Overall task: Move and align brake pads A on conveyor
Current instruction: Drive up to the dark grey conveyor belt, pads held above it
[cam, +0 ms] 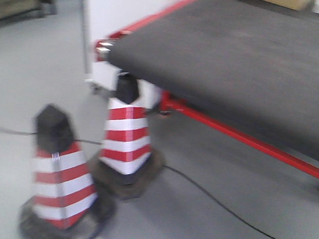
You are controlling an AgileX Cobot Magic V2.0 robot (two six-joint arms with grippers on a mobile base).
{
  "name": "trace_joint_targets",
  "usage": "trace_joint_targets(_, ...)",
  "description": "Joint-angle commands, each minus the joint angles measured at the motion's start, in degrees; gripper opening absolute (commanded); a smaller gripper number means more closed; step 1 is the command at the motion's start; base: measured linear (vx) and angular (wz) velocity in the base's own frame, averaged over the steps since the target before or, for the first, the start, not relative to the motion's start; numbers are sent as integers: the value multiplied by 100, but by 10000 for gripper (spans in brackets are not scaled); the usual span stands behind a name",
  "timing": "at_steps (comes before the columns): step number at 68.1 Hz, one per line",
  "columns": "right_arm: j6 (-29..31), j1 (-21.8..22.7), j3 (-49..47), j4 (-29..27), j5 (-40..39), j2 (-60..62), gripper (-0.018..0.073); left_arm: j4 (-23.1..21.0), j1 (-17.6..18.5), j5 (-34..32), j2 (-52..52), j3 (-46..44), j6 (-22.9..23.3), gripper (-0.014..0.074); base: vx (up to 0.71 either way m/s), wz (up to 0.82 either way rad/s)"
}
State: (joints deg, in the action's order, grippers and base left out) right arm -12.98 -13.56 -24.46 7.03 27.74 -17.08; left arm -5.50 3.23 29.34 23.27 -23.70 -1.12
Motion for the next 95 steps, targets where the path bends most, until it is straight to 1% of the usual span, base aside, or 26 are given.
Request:
trace_joint_targets(1, 43, 23, -185, 65, -561, -28, -7, -64, 18, -557, 30, -159, 65, -6, 19, -85)
trace_joint_targets(29, 43, 23, -185, 65, -561, -28, -7, -64, 18, -557, 30, -159, 65, -6, 12, -86)
trace_joint_targets(43, 43, 23, -185, 65, -561, -28, -7, -64, 18, -557, 30, -159, 65, -6, 3, -58)
trace_joint_targets(59, 43, 23, -185, 65, -561, -28, -7, -64, 18, -557, 30, -159, 65, -6, 5, -14)
trace_joint_targets(95, 43, 23, -185, 65, -549, -28, -7, -64, 18, -557, 30, -159, 65, -6, 18, 8)
